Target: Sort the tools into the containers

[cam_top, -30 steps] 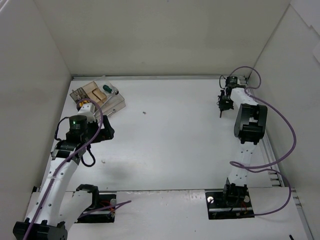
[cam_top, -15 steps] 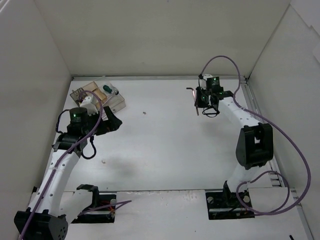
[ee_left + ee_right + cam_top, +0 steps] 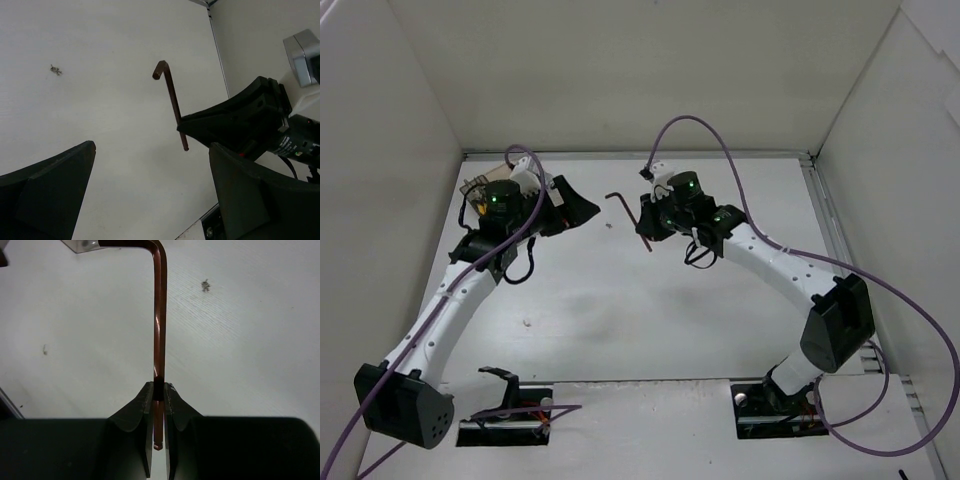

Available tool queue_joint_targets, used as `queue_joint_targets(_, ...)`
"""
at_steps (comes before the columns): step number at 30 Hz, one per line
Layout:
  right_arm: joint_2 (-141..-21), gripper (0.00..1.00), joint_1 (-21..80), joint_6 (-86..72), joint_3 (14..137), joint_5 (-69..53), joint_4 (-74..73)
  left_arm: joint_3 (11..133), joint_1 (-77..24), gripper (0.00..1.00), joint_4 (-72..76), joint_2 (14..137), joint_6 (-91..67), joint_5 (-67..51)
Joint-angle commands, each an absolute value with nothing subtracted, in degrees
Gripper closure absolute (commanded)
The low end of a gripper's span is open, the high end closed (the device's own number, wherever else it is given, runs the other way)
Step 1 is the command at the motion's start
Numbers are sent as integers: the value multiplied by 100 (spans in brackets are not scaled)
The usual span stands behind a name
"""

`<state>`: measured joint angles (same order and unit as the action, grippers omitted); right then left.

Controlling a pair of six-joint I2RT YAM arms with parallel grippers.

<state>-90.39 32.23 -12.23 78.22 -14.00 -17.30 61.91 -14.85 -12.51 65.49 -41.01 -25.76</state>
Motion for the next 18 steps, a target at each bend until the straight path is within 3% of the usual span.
queue_joint_targets(1,-8535,100,3471,-1318,7779,-1494,-1169,6565,-1687,8,-677,6670,-4377,-2681)
queue_joint_targets(10,-8209,100,4191,-1397,7568,-1468,-1072,6680,-2249,14,-519,7075,-4570,-2250)
queue_joint_targets(18,-8051,100,4438,-1441,7427,-1345,-1046,6706,-2531,34,-369,7233,-4737,-2101)
